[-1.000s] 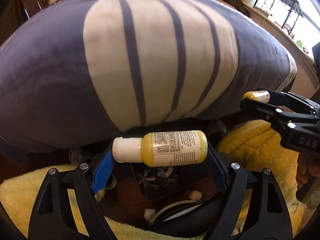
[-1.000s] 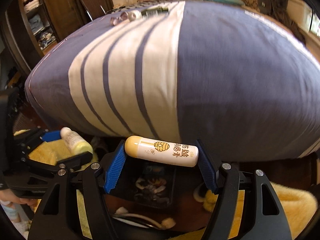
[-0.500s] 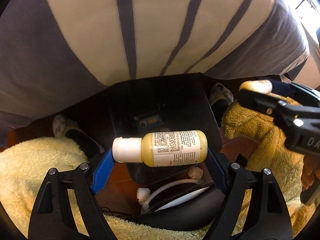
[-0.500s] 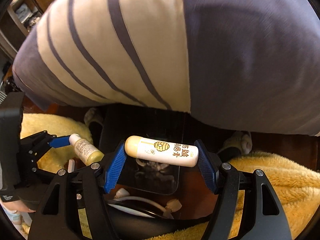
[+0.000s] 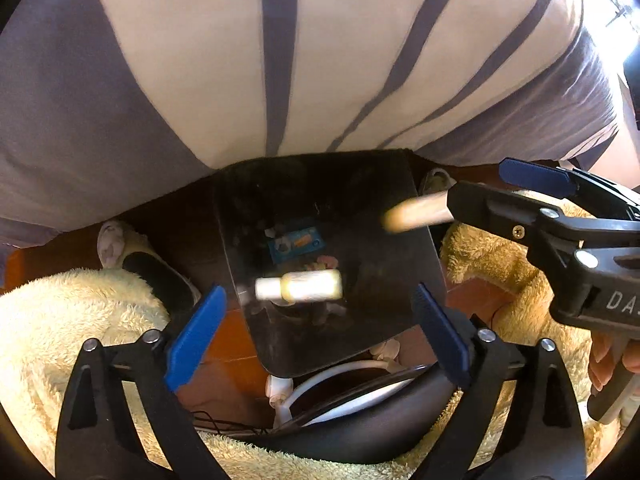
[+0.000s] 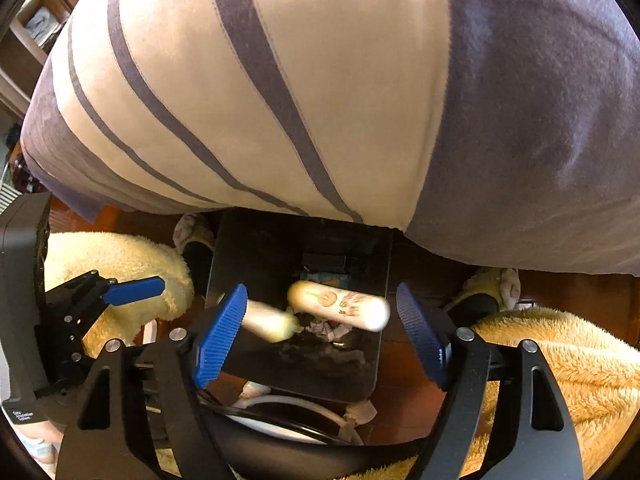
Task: Collect trash
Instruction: 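Open the left tool over the bin while the right tool releases the tube, then raise both open tools back over the remaining items on the bed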
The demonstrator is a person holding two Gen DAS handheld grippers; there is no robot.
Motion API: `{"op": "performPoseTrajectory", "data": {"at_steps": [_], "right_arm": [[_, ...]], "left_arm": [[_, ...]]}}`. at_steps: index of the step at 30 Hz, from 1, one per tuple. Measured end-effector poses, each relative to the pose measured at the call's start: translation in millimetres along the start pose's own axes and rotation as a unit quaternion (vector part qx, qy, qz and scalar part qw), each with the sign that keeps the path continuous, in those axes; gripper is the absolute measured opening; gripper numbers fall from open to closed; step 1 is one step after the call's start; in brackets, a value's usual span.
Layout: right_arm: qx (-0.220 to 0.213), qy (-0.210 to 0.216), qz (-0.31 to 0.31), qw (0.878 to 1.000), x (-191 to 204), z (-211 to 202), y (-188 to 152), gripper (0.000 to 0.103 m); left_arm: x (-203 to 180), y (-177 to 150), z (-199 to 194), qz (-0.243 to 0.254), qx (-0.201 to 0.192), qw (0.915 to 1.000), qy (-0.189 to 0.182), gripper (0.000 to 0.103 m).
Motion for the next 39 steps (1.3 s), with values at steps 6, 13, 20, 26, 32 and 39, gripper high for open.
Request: {"op": "performPoseTrajectory", "data": {"at_steps": [6, 13, 20, 26, 32, 39], "right_arm": [[-0.018, -0.008, 0.005, 1.000, -3.8, -12.1, 2.0, 0.084], [-0.056, -0.023, 0.011, 0.998, -10.2, -41.0, 5.3, 0.090], [-0.096, -0.025, 0.014, 0.995, -10.5, -77.9, 7.7, 0.090], [-0.128, -0.027, 0.011, 0.991, -5.2, -104.6, 11.2, 0.094], [-0.163, -0.037, 0.001, 0.986, -2.0, -134.2, 19.3, 0.095], [-0.202, -0.058, -0.007, 0.978, -3.1, -167.7, 42.2, 0.095]], "left_arm": [[2.1, 1.9, -11.2, -0.005, -0.015, 0.9999, 0.003, 0.090], [3.2, 4.3, -43.9, -0.013, -0.060, 0.9981, 0.008, 0.090], [4.0, 4.7, -85.6, -0.008, -0.111, 0.9935, 0.022, 0.090], [7.3, 6.3, -119.2, -0.005, -0.151, 0.9881, 0.030, 0.090], [12.6, 13.0, -151.5, -0.008, -0.183, 0.9821, 0.043, 0.090], [20.5, 32.0, -186.9, -0.012, -0.216, 0.9745, 0.061, 0.090]]}}
Point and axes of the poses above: each gripper's, at about its wrist camera, not at the fingertips, and z roughly the way its jaws point, x to its left, y to its top, the point moved 8 cm from there along z, roughly the way its jaws point, and after that the axes turned 10 degrees about x, right-handed, at the moved point
